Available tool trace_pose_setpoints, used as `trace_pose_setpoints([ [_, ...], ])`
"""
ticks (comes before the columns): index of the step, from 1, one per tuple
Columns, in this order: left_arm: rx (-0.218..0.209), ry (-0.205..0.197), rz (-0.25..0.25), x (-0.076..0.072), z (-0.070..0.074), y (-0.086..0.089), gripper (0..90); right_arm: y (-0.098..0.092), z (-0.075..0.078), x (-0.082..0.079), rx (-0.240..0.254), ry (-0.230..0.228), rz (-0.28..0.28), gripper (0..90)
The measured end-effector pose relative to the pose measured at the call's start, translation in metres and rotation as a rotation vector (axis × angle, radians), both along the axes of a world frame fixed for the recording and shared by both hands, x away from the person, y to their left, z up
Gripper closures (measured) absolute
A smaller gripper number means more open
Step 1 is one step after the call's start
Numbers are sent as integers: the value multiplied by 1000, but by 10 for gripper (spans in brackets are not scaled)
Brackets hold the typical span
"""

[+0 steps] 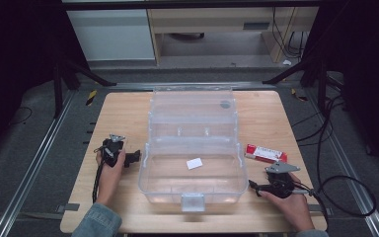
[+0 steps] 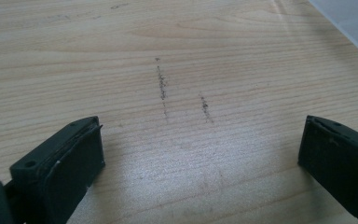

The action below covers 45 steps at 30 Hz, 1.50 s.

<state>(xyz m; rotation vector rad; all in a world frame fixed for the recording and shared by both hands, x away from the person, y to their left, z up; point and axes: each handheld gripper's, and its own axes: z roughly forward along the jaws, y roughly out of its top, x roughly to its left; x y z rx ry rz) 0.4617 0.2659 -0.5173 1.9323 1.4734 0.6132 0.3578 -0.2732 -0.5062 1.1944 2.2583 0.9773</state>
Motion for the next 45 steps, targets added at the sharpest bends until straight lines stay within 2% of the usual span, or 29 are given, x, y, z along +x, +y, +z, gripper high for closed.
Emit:
trace_pose_setpoints([
  [4, -1, -1, -5, -2, 0, 0, 0, 1, 0, 1, -3, 13, 32, 95],
  [5, -1, -1, -6, -2, 0, 0, 0, 1, 0, 2, 5, 18, 31, 100],
  [7, 1, 0, -7, -2, 0, 0, 0, 1, 2, 3, -3, 9, 51, 190],
  [9, 1, 0, -7, -2, 0, 0, 0, 1, 13, 2, -35, -41, 47, 206],
  [11, 1, 1, -9, -2, 0, 0, 0, -2, 26, 5, -31, -68, 40, 232],
  [15, 2, 1, -16, -2, 0, 0, 0, -13, 49, 21, -75, -72, 24, 238],
  [19, 1, 2, -17, -4, 0, 0, 0, -21, 58, 46, -75, -33, 16, 219],
  [24, 3, 1, -23, -4, 0, 0, 0, -18, 59, 70, -127, 25, 47, 183],
  [29, 5, 0, -29, -5, 0, 0, 0, -13, 54, 81, -149, 46, 76, 179],
  [36, 3, 1, -27, -5, 0, 0, 0, -9, 39, 90, -192, 85, 98, 186],
  [39, 4, 1, -28, -5, 0, 0, 0, -10, 36, 96, -202, 105, 93, 198],
  [41, 4, 0, -28, -5, 0, 0, 0, -11, 33, 99, -219, 118, 91, 237],
  [45, 6, 0, -32, -6, 0, 0, 0, -12, 33, 101, -219, 116, 76, 307],
])
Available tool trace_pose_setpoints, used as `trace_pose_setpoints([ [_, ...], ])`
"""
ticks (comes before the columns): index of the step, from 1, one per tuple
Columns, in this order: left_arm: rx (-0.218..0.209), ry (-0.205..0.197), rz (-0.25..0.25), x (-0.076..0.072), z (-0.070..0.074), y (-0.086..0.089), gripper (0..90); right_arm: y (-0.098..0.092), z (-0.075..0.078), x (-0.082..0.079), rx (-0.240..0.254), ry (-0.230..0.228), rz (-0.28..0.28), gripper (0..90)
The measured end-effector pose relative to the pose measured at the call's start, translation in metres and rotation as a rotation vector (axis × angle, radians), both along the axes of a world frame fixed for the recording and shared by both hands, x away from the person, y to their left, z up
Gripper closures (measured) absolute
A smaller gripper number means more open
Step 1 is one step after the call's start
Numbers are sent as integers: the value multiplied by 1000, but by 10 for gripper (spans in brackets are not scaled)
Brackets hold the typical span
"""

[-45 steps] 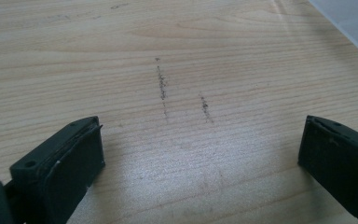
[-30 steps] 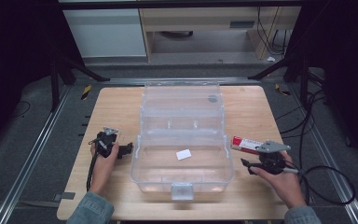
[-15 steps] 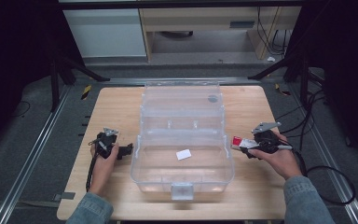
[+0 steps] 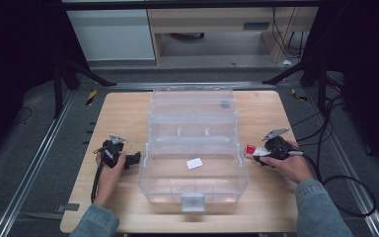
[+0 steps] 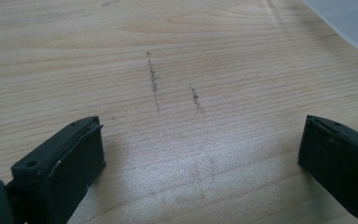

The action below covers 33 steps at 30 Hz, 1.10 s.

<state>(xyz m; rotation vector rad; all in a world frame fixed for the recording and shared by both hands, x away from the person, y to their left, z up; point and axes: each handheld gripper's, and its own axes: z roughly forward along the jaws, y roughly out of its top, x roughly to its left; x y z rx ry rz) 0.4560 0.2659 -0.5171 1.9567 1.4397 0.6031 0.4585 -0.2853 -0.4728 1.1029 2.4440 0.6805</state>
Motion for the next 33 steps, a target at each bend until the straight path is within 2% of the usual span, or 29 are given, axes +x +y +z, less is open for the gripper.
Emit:
trace_pose_setpoints([
  [7, -1, 0, -3, 0, 0, 0, 0, -8, 4, 0, -33, 1, -39, 443],
  [16, -2, 0, -3, 0, 0, 0, 0, -17, 5, -13, -10, 24, -97, 472],
  [19, -2, 0, -3, -1, 0, 0, 0, -16, 5, -17, -3, 26, -103, 470],
  [23, -3, -1, -5, -1, 0, -1, 0, -11, 8, -29, 9, 48, -90, 395],
  [29, -3, 0, -6, -1, 0, -1, 0, -15, 20, -35, 20, 55, -92, 318],
  [33, -6, -2, -5, -1, 0, -1, 0, -18, 29, -37, 8, 71, -95, 308],
])
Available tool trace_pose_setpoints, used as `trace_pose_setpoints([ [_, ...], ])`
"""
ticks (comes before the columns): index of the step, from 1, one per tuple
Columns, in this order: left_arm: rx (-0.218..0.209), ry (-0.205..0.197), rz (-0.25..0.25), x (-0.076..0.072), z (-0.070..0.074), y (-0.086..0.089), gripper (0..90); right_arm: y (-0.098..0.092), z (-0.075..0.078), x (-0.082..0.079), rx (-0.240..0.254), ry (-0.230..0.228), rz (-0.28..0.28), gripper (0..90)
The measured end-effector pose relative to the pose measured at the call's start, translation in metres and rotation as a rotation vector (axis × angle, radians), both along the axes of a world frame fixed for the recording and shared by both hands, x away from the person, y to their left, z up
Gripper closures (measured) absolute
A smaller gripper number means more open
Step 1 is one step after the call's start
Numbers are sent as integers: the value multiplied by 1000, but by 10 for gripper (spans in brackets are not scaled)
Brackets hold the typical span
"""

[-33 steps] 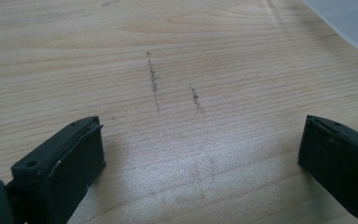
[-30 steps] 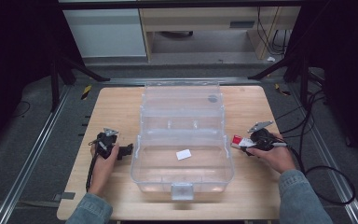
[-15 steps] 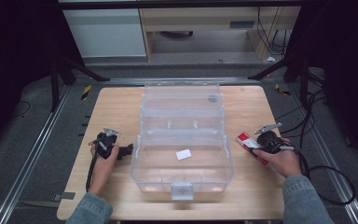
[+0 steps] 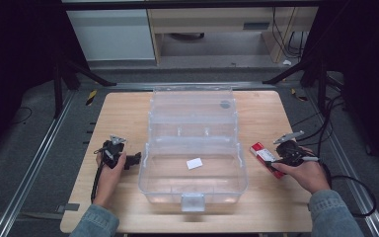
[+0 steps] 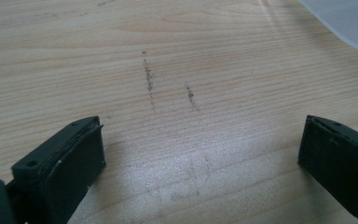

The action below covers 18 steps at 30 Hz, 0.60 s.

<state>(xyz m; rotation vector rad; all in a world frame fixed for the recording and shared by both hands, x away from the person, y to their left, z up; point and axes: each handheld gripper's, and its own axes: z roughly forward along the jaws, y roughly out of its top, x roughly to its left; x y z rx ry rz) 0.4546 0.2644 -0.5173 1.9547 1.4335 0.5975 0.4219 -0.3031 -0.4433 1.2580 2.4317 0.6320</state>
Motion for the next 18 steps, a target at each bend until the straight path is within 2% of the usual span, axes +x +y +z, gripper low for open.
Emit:
trace_pose_setpoints([
  [5, -1, -1, -3, -1, 0, 0, 0, -4, 9, 0, -10, 15, -16, 308],
  [8, 2, 2, -9, -1, 0, 0, 0, -5, 11, -2, -40, 29, -11, 308],
  [18, 2, 1, -10, -2, 0, 0, 0, -14, 15, -6, -51, 67, -29, 310],
])
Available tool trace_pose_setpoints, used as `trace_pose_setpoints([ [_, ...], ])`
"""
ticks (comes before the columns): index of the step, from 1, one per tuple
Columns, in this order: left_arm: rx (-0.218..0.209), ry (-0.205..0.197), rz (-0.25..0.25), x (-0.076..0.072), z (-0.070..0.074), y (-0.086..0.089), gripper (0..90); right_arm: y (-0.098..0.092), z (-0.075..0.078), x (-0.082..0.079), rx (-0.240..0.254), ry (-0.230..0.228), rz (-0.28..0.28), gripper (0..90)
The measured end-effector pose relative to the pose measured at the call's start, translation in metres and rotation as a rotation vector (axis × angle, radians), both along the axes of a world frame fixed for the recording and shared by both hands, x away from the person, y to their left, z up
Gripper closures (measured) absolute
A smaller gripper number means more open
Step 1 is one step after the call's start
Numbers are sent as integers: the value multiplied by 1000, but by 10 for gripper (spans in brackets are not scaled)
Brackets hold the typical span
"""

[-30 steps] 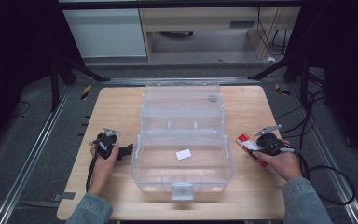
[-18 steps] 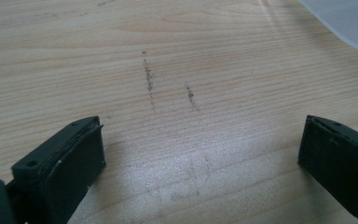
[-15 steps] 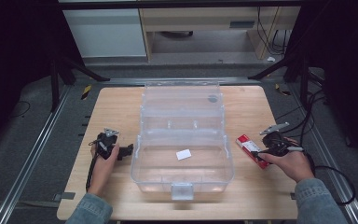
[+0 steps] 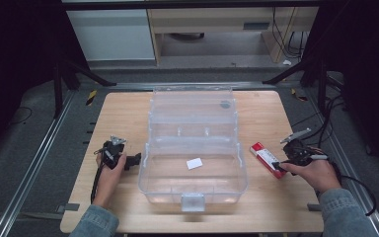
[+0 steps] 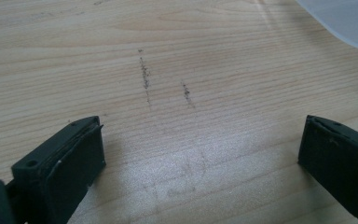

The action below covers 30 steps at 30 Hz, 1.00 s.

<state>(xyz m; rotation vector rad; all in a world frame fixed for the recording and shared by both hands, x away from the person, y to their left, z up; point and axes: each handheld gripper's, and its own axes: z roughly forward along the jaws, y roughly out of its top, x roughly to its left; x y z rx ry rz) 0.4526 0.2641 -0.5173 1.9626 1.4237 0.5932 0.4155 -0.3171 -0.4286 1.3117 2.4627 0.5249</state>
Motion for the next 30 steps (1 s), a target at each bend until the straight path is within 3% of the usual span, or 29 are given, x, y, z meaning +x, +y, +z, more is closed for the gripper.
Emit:
trace_pose_setpoints([
  [5, 1, 0, -4, -1, 0, 0, 0, -3, 0, -1, -2, 12, 1, 300],
  [15, 1, 1, -4, -1, 0, 0, 0, 1, -11, 1, -39, 87, 14, 307],
  [30, 1, 1, -4, -1, 0, 0, 0, 8, -26, 13, -92, 221, 0, 413],
])
